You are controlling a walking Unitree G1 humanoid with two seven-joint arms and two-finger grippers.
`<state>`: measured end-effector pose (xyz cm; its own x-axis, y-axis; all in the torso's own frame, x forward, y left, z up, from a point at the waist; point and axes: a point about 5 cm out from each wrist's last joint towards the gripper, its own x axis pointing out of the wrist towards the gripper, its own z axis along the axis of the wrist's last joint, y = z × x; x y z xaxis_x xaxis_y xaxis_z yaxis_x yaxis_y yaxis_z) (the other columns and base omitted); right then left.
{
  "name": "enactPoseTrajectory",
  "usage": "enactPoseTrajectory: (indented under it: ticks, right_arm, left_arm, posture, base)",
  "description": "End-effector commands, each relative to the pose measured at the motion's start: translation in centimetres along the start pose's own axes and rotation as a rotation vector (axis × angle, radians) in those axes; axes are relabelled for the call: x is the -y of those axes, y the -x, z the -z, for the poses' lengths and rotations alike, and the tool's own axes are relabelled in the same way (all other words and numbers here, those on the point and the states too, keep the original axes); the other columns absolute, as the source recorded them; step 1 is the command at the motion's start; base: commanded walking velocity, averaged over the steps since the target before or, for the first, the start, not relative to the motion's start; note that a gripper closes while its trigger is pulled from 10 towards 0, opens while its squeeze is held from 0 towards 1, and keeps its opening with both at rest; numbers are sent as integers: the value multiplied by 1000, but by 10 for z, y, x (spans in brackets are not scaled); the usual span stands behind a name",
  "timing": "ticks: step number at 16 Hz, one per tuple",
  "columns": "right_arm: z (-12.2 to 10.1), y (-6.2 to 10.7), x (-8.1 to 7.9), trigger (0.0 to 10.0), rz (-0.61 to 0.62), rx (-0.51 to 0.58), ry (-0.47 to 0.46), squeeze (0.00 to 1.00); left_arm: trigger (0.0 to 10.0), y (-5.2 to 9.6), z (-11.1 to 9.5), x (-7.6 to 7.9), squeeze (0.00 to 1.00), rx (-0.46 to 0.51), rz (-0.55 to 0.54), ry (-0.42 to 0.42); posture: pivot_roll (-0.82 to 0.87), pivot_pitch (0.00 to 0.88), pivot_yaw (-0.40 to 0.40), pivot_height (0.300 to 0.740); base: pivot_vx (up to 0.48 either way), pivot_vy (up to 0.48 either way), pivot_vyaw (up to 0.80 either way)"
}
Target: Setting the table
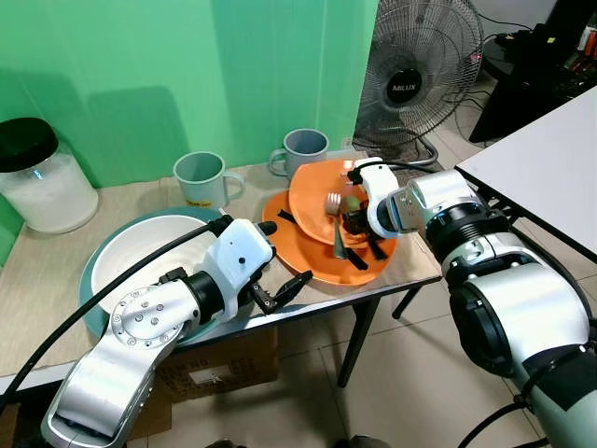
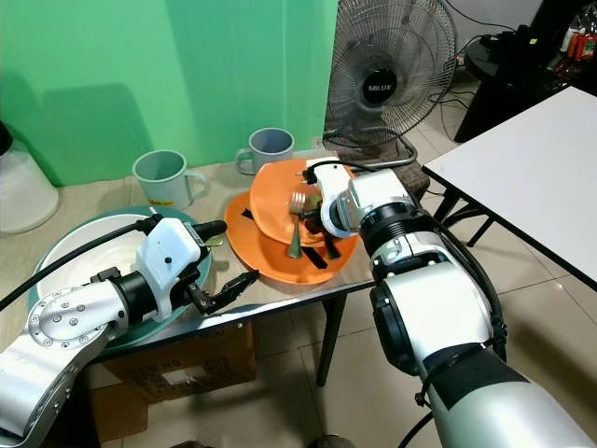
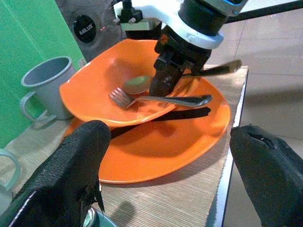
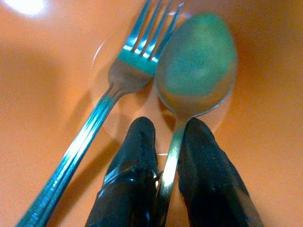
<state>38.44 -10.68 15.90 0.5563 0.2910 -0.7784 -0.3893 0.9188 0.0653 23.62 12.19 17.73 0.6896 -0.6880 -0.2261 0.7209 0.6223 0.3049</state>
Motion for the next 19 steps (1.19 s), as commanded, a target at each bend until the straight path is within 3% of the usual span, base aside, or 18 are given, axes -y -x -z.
enactPoseTrajectory:
  ticks: [1,10,15,17,18,19]
  right_arm:
    - [-5,2,0,0,7,15,4,0]
    - [-21,12,0,0,2,77,3,0]
    - [-57,54,6,0,-89,226,-87,0]
    - [-65,76,9,78,-141,478,-65,0]
    - [-60,81,9,3333,-147,553,-39,0]
    - [-45,89,7,4431,-150,646,9,0]
  left_arm:
    - [10000,1,0,0,0,-2,9,-1]
    - [10000,0,-1,-3,0,0,2,-10]
    - [10000,2,-7,-5,0,30,-15,6]
    - [10000,1,-11,-11,0,39,-69,10]
    - [10000,0,-12,-13,0,40,-100,15]
    - [10000,-3,-14,-13,0,47,-150,24]
  posture:
    - [-151,44,-19,740]
    - [-144,35,-26,740]
    - [-130,33,-12,740]
    - [-109,25,-11,740]
    - [-105,23,-11,740]
    - [-98,18,-12,740]
  base:
    - [0,0,0]
    - [0,0,0]
    - [0,0,0]
    - [0,0,0]
    - [0,0,0]
    - [0,0,0]
